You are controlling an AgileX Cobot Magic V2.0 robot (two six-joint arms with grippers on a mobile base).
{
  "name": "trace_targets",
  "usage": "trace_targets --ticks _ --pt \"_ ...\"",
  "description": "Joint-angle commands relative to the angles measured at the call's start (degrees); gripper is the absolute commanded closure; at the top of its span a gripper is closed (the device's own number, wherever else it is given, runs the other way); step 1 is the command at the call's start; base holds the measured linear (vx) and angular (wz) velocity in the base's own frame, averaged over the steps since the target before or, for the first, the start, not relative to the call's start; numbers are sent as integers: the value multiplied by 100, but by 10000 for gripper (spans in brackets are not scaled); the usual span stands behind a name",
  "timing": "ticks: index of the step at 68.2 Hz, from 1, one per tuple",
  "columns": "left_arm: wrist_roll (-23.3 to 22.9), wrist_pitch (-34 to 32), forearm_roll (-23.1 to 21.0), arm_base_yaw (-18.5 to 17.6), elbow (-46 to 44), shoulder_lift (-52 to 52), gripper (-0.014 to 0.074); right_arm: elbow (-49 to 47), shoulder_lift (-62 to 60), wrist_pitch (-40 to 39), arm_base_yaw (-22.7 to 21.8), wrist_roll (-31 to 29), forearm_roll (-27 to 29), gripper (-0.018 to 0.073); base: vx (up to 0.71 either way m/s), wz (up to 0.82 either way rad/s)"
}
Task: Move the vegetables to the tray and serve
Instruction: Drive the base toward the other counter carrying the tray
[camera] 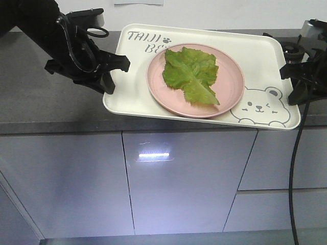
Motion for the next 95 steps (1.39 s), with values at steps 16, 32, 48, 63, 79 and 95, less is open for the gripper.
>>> trace_targets --ticks 16,32,48,63,79,95 --pt "135 -328 -946 -196 -166 -302 602 -170 -295 229 153 -94 934 565 11 2" --pt "135 -328 -946 -196 -166 -302 602 -170 -295 229 153 -94 934 565 12 2" --pt "135 -328 -946 -196 -166 -302 602 -170 -295 229 153 -94 934 565 12 4" --pt "135 -328 -946 -196 -166 -302 602 -170 -295 229 153 -94 934 565 11 0" --pt "135 -328 -946 -196 -166 -302 602 -170 -295 229 153 -94 934 565 10 -2" --pt "135 -328 -946 -196 -166 -302 602 -170 -295 229 153 -94 934 565 10 -2"
